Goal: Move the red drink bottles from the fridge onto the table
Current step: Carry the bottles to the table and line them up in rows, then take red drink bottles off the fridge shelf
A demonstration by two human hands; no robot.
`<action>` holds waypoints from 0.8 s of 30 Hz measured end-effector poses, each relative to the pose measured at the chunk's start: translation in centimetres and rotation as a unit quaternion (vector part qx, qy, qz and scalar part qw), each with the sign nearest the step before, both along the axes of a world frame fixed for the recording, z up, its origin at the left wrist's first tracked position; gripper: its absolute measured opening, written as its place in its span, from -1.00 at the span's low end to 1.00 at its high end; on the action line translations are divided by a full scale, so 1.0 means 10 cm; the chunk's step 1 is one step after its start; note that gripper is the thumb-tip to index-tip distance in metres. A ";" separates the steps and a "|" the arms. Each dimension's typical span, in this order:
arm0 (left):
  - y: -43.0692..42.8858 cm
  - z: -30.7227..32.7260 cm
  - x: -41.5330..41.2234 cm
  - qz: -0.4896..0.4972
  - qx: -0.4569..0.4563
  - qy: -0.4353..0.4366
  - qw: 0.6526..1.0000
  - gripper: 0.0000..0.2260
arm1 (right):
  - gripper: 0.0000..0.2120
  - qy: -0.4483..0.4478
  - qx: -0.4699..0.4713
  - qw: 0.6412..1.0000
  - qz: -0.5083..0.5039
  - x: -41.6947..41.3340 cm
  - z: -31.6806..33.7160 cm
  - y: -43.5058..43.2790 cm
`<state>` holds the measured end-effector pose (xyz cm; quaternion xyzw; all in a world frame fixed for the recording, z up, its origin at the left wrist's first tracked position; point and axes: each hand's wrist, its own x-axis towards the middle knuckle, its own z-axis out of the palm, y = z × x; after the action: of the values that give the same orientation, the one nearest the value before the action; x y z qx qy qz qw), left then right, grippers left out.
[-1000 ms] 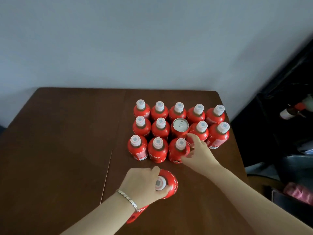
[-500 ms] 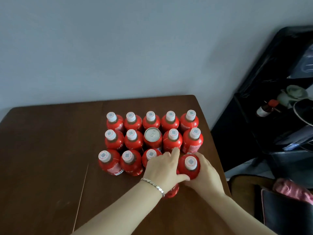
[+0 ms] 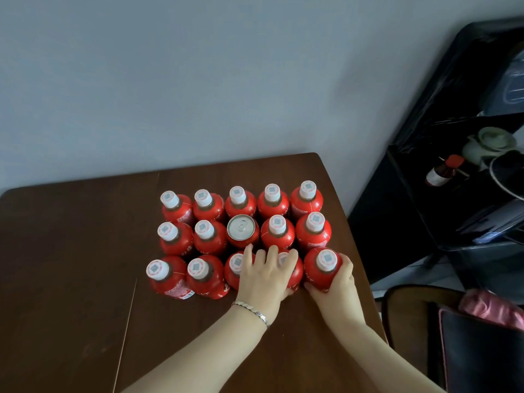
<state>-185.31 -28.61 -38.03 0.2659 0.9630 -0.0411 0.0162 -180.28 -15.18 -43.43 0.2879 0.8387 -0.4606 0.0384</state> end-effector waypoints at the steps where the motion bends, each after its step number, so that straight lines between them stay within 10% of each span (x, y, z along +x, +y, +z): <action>1: 0.01 -0.02 0.00 0.006 0.000 -0.009 1.000 -0.31 | -0.17 0.000 -0.004 1.000 -0.008 0.00 0.01 -0.02; 12: 0.05 0.04 0.12 0.039 -0.030 -0.086 0.995 -0.37 | -0.11 -0.196 0.017 0.978 0.072 -0.02 0.31 0.01; 17: -0.14 0.34 0.41 -0.043 0.040 -0.030 0.998 -0.54 | -0.54 -0.271 0.076 0.937 0.207 0.31 0.60 -0.02; 24: -0.47 0.76 0.77 -0.077 -0.037 -0.226 0.970 -0.78 | -0.60 -0.266 0.171 0.923 0.219 0.94 1.04 -0.24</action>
<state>-177.63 -33.27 -30.43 0.3405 0.9088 -0.0169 0.2404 -170.93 -17.55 -33.05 0.2107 0.9059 -0.1966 0.3104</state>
